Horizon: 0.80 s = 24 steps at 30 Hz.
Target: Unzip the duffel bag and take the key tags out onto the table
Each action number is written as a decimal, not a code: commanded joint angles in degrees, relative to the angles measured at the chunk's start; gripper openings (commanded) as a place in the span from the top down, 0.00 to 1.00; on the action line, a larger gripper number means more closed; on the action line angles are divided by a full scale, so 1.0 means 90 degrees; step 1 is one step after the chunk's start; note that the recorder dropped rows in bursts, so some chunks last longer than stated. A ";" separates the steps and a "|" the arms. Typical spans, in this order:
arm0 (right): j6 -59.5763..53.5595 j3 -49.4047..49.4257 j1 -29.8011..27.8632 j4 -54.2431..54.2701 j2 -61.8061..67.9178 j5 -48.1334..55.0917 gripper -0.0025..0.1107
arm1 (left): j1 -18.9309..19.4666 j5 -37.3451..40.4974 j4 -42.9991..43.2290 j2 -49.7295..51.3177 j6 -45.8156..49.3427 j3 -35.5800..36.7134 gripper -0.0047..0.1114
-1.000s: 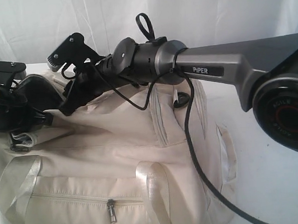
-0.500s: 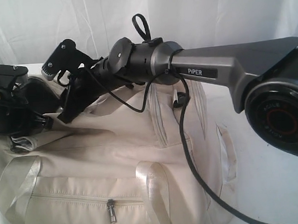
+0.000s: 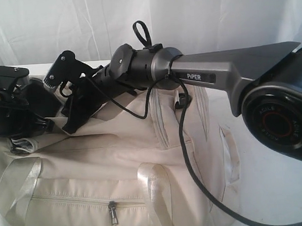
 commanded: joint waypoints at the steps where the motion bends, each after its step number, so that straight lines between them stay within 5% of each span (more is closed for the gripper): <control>1: -0.0078 0.0004 -0.0006 0.0009 0.0047 0.0024 0.66 | 0.0027 0.0318 -0.0028 -0.0015 0.0039 0.0007 0.96; 24: -0.0531 0.0004 0.0033 0.0015 -0.0170 0.0388 0.74 | 0.0027 0.0352 -0.0028 -0.0015 0.0068 0.0007 0.96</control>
